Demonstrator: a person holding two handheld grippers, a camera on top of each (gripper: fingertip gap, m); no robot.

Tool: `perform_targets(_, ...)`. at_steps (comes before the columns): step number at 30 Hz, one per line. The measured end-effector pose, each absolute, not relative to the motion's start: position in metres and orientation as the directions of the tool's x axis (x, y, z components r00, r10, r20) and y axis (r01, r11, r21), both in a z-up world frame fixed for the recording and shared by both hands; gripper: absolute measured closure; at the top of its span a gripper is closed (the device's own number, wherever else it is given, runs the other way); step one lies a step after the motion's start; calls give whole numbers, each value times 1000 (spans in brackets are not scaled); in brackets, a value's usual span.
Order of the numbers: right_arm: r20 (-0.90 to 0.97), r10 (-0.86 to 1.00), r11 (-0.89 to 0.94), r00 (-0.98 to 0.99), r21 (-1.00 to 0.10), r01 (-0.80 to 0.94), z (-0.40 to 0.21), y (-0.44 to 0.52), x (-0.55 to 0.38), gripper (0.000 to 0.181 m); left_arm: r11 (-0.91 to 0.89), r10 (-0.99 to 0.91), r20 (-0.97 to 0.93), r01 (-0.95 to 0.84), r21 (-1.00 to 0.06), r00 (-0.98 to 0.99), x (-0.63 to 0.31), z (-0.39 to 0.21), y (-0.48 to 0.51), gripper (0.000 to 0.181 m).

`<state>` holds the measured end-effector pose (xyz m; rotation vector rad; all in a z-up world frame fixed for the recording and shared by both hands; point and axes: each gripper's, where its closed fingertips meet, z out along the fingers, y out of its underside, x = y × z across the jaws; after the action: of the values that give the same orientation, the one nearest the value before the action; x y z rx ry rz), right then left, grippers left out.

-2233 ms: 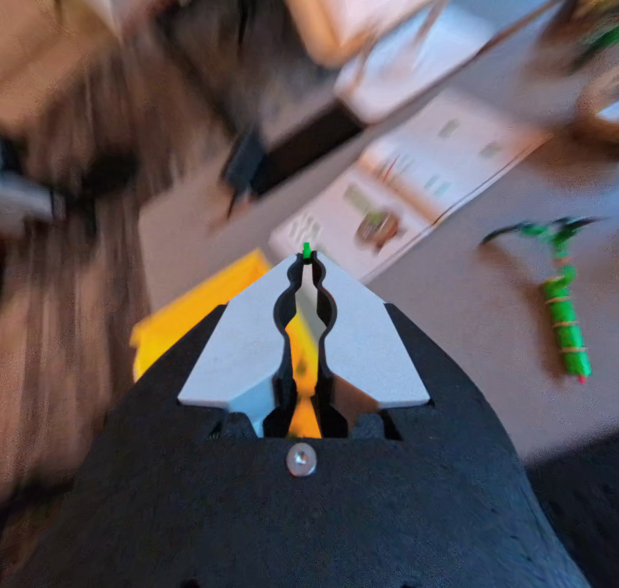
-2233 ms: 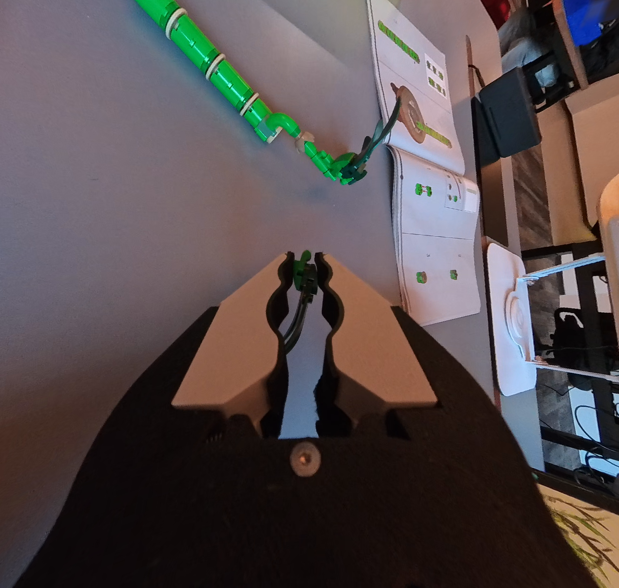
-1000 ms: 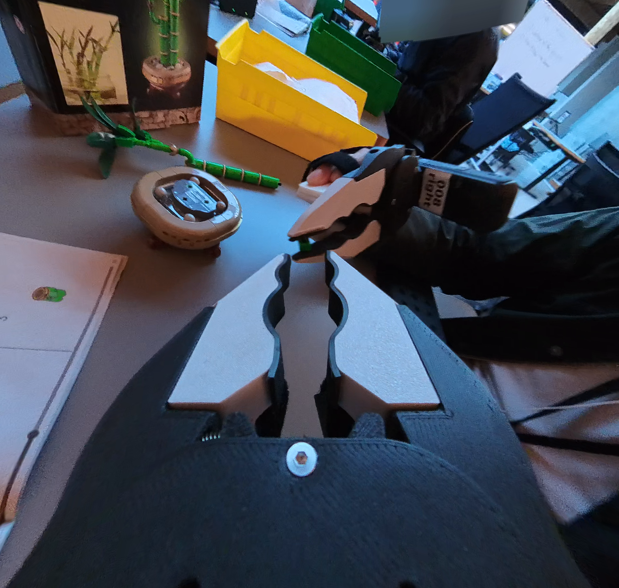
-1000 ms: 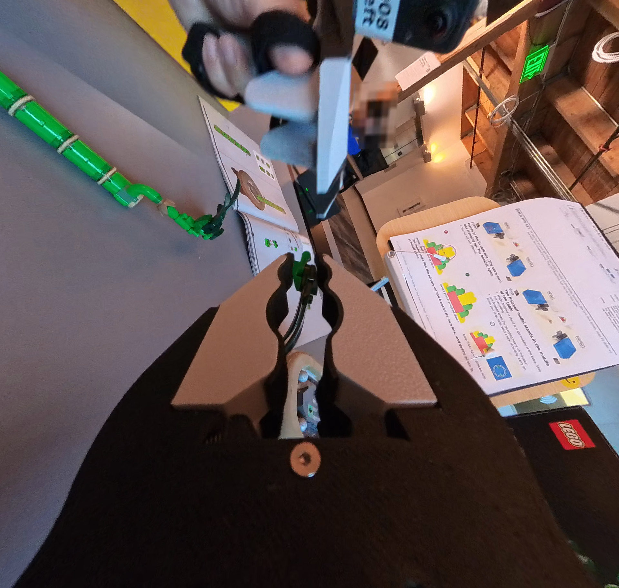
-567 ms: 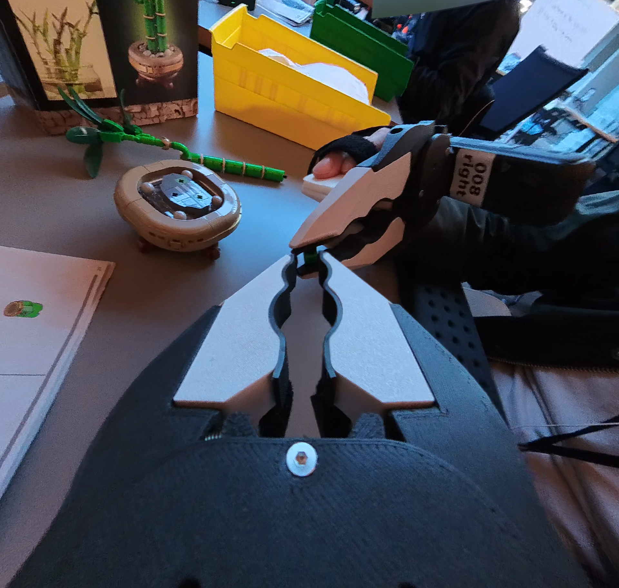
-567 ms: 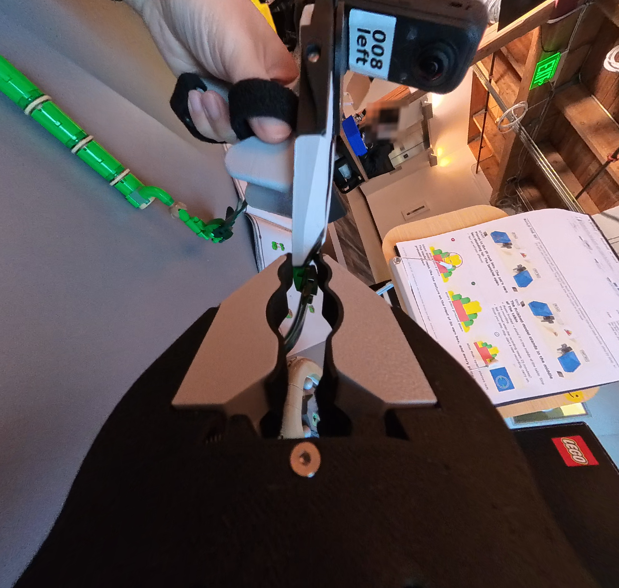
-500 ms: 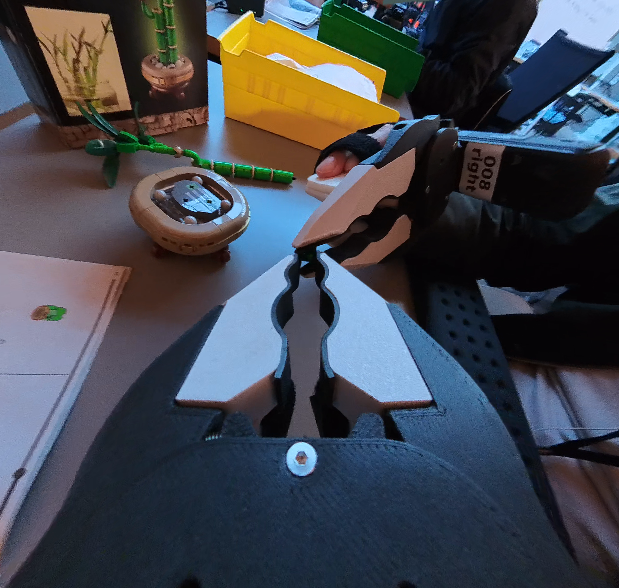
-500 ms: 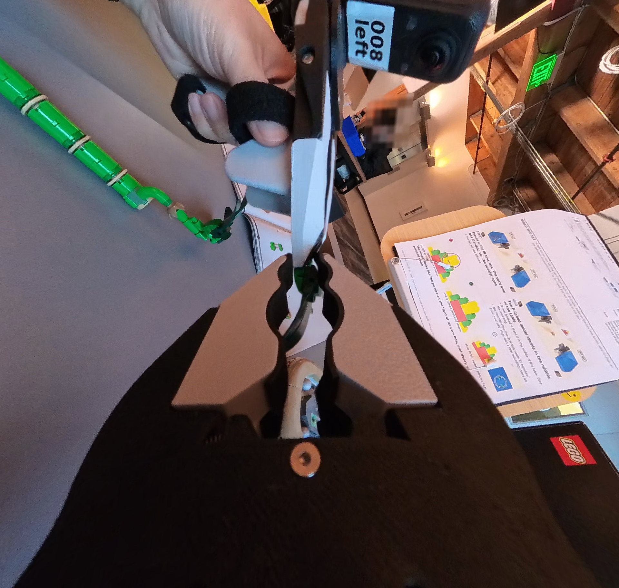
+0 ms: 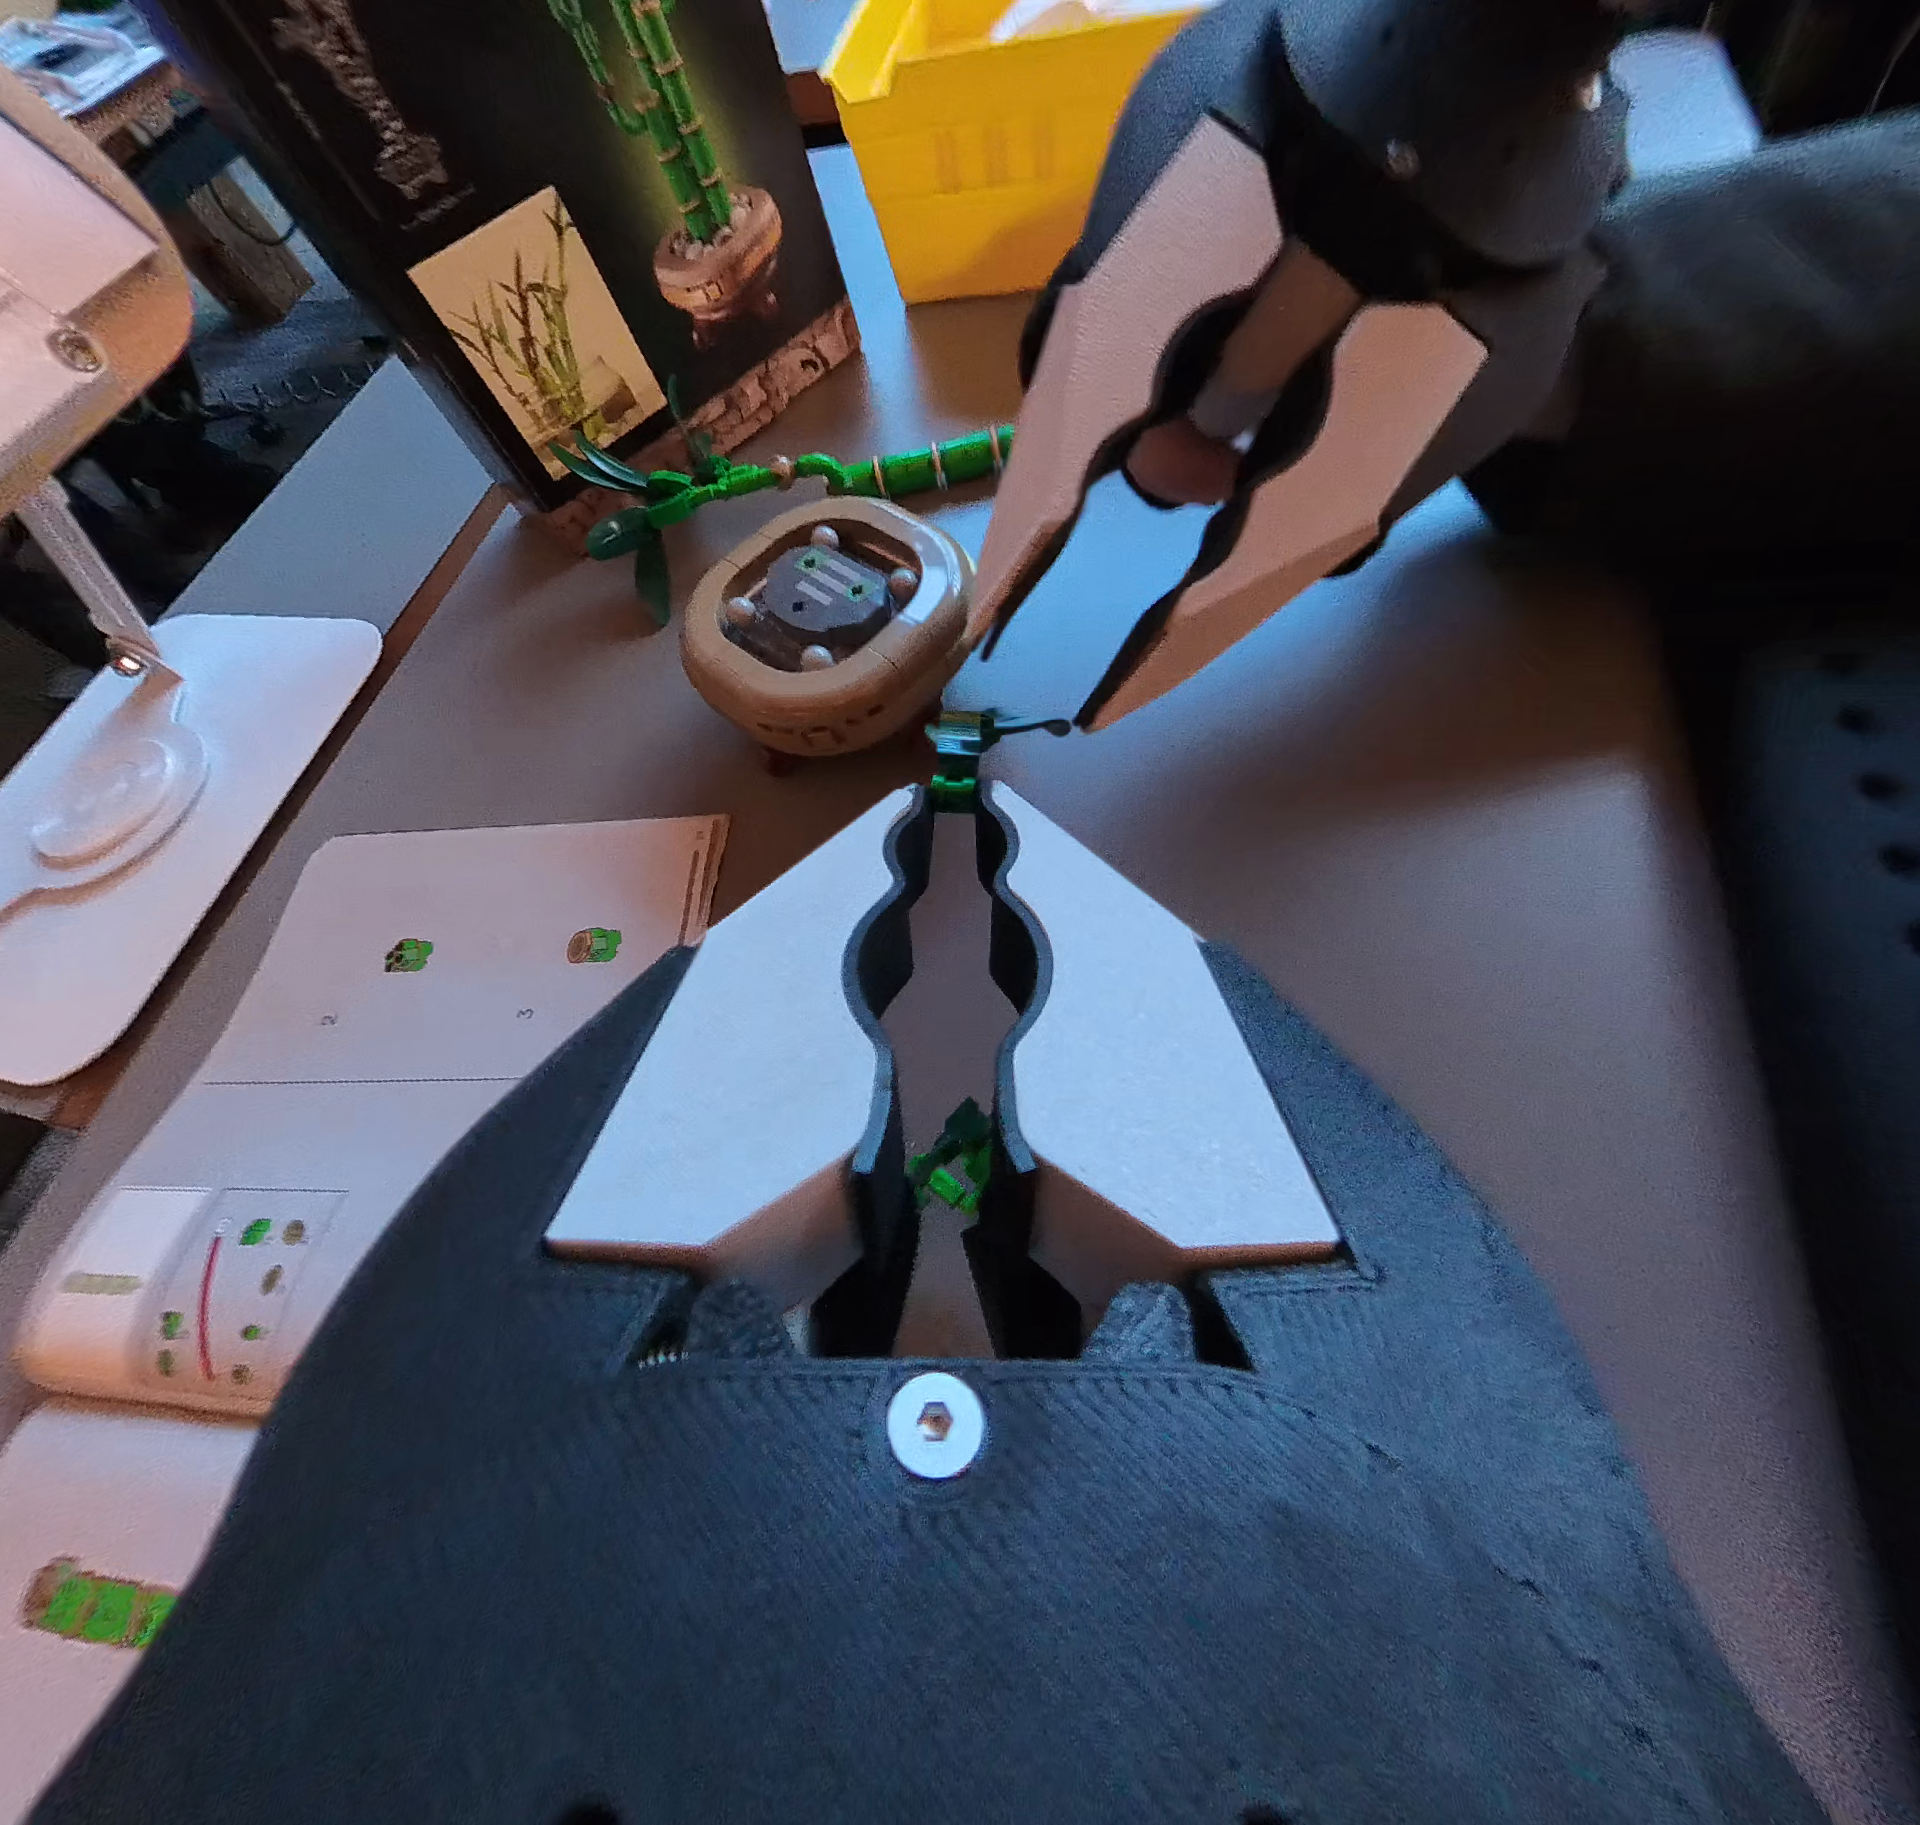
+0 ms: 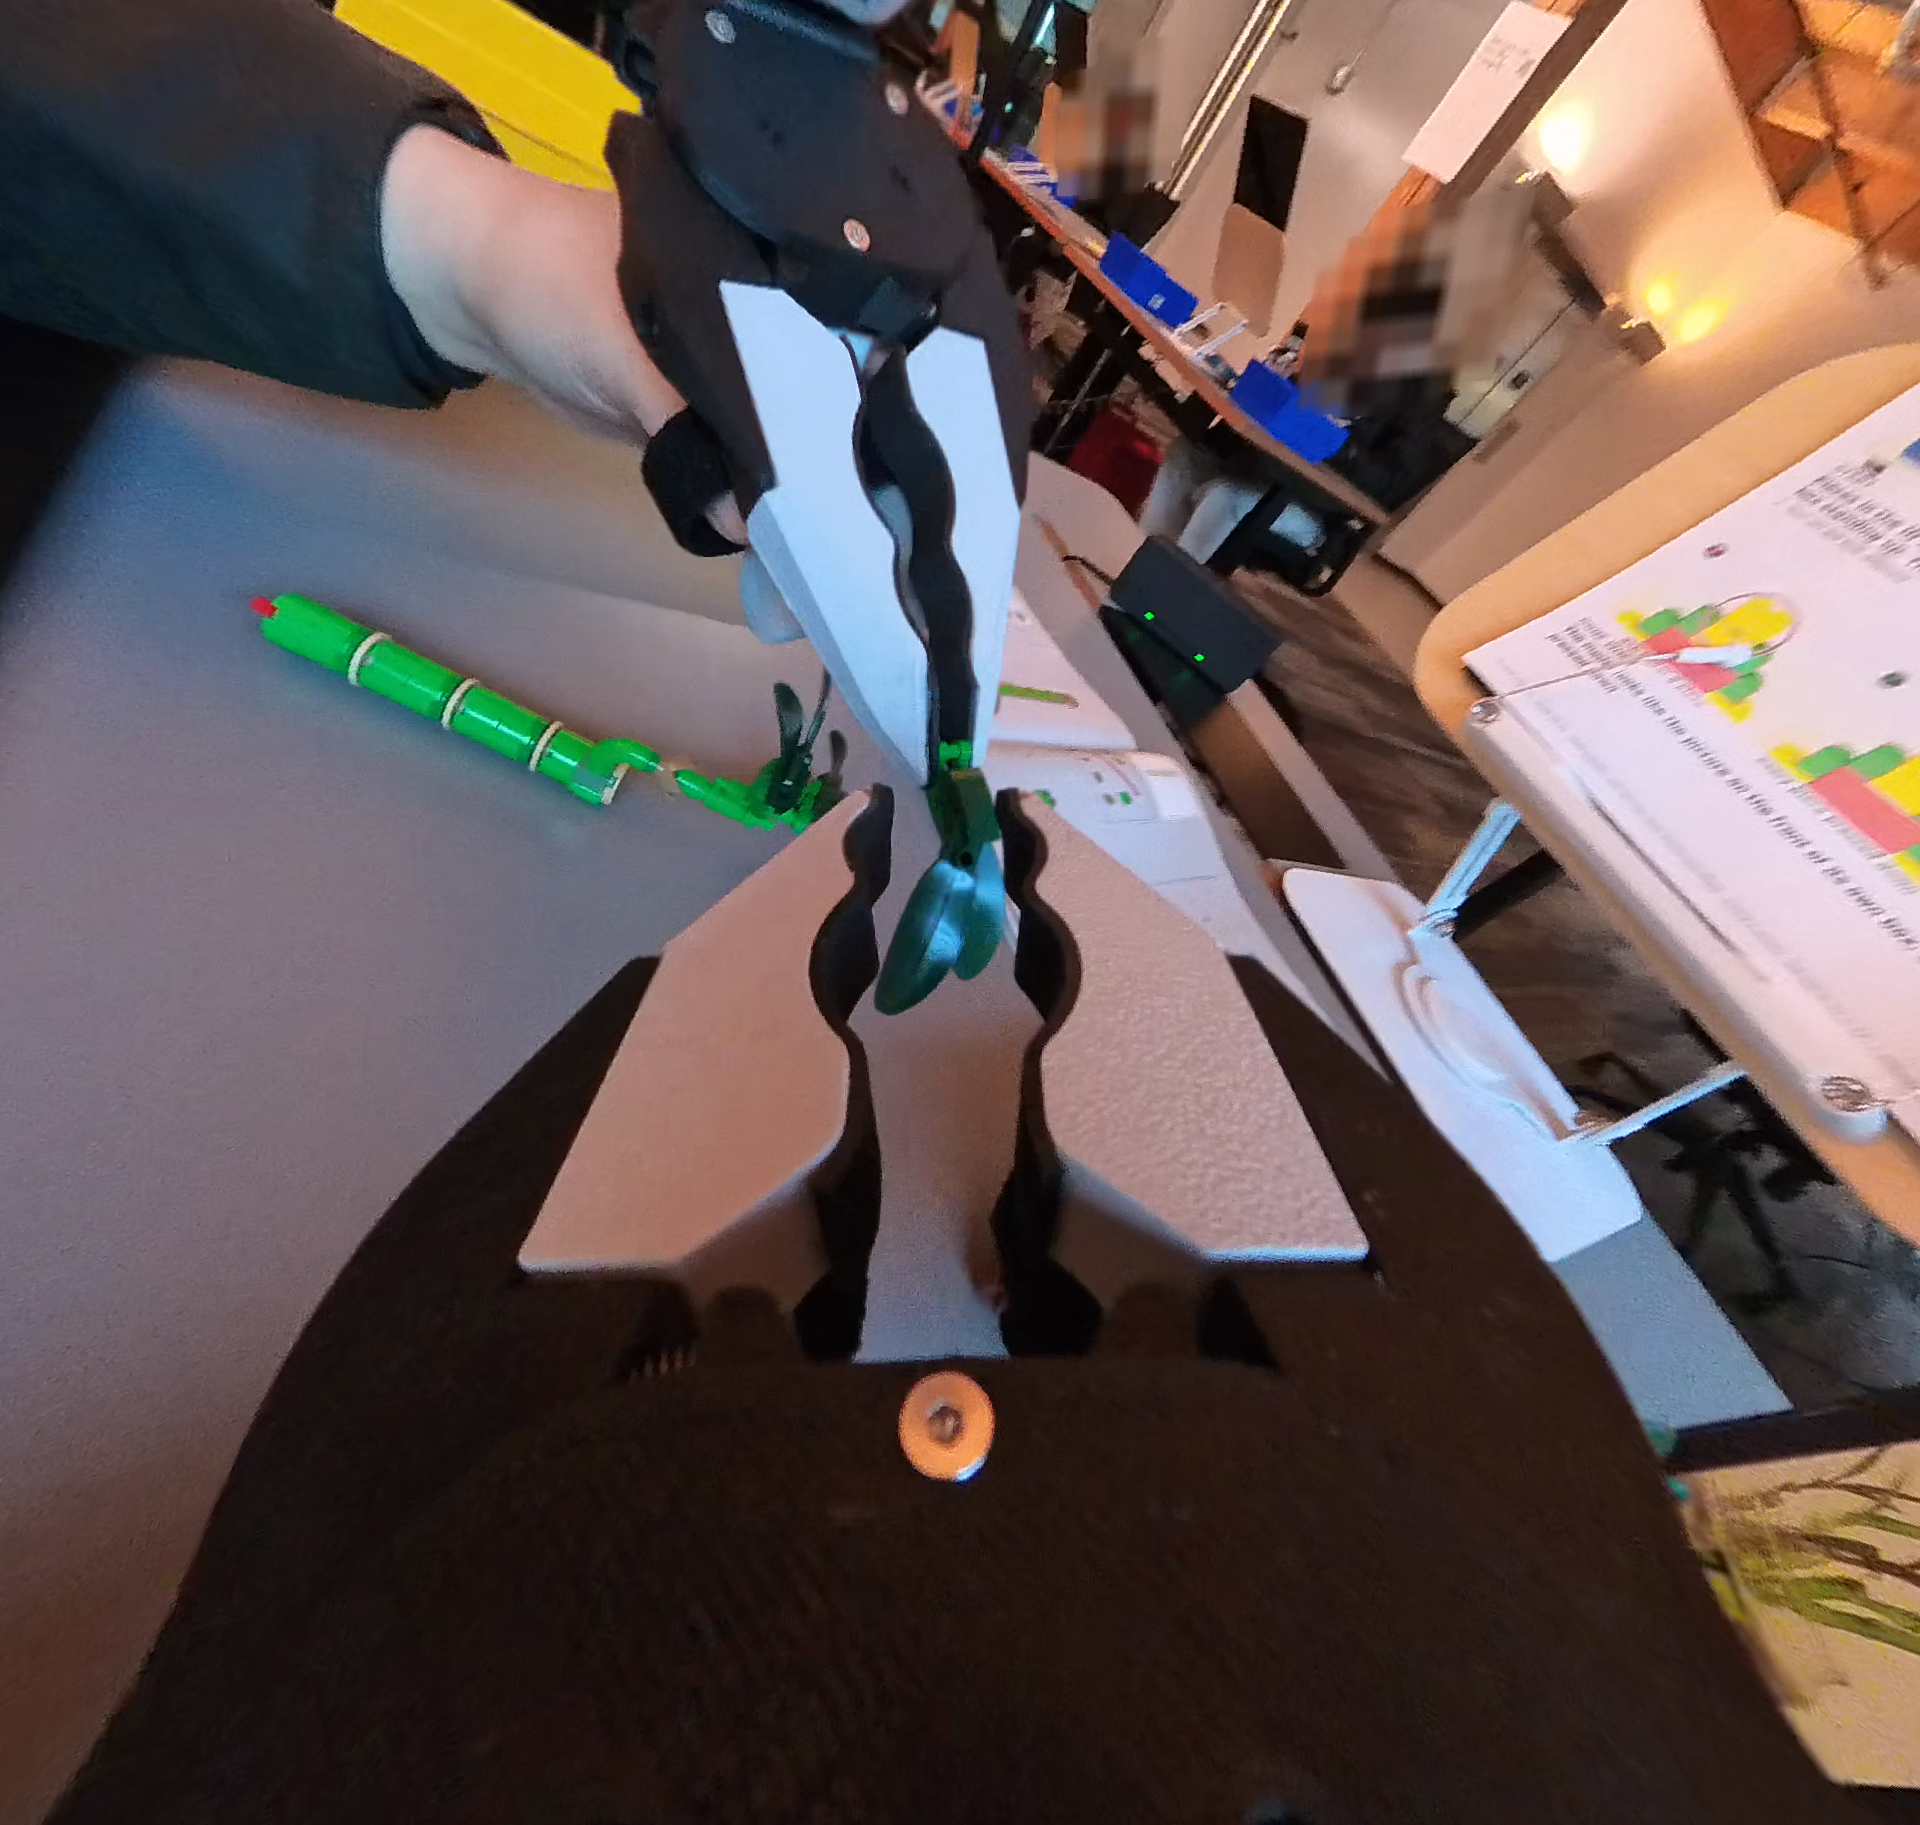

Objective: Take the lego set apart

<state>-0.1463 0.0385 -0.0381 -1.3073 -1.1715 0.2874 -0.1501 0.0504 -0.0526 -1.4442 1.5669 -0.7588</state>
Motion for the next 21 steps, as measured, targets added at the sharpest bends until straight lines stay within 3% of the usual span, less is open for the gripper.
perform_targets(5,438,821,246,366,-850,466,-62,34,-149,167,276,-957,-280,-566,-777,-81,-149,-75,36,175)
perform_targets(13,265,921,110,286,-880,462,-80,22,-155,175,287,-958,-226,-590,-755,-176,-152,-84,19,175)
perform_targets(16,93,938,-28,333,-940,340,-70,27,-154,175,192,-981,-157,-550,-813,-110,-151,-74,25,171)
perform_targets(18,-91,948,-146,306,-976,159,-51,26,-156,176,109,-994,-85,-505,-856,-70,-149,-64,29,152)
perform_targets(21,-273,931,-269,244,-962,-50,-28,28,-153,176,19,-995,27,-446,-895,-95,-145,-53,21,163)
